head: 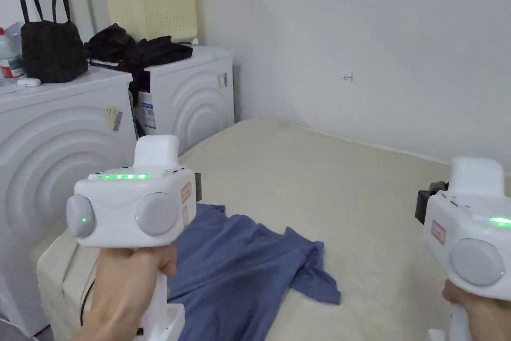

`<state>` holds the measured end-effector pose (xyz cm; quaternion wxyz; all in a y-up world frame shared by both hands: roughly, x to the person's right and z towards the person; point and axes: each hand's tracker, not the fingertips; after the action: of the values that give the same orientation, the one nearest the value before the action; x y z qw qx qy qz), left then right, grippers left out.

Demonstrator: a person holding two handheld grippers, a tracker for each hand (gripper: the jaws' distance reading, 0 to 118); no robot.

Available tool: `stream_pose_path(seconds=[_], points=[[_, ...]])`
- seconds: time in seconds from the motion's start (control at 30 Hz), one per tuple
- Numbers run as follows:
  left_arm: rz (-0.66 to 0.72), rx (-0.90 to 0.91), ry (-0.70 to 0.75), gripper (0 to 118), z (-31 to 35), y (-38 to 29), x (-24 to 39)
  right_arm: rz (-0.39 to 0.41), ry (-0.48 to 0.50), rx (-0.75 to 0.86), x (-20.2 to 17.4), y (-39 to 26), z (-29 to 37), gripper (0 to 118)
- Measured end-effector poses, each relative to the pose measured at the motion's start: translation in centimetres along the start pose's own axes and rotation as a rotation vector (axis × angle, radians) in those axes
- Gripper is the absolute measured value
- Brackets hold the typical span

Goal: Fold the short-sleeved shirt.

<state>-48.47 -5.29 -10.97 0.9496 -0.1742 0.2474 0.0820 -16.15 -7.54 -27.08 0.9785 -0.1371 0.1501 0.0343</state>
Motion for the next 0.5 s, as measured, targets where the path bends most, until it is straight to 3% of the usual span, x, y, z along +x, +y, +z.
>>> stream_pose_path(seconds=[0.5], points=[[-0.059, -0.194, -0.034, 0, -7.5, -5.5, 1.4, 0.001, 0.007, -0.126, -0.7, -4.6, -4.4, 0]])
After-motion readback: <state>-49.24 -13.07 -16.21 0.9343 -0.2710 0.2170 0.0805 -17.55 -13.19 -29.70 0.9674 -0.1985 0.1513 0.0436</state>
